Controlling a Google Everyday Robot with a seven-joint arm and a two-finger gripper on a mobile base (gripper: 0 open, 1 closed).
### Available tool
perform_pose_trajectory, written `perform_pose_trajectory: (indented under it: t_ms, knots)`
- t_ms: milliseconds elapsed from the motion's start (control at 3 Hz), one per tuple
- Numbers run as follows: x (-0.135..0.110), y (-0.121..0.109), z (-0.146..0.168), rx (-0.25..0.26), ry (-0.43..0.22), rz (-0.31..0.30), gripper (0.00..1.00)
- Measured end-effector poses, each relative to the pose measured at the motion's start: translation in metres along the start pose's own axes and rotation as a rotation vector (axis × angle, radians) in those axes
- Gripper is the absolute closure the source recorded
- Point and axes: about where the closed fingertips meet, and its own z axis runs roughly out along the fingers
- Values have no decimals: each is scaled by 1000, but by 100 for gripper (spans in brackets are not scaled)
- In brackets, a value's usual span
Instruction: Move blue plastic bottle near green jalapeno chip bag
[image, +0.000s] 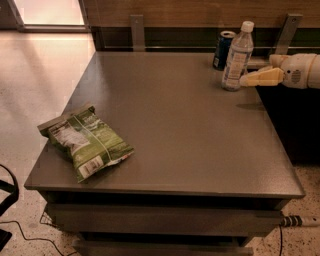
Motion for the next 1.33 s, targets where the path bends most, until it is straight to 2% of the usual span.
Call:
perform_pose_trajectory:
  t_ms: [333,1000,1333]
  knots:
    - [-2,1,14,-36,-46,-6,0]
    - [-37,11,31,-113,-82,-98,1]
    - [-35,12,34,-116,-80,-93,23]
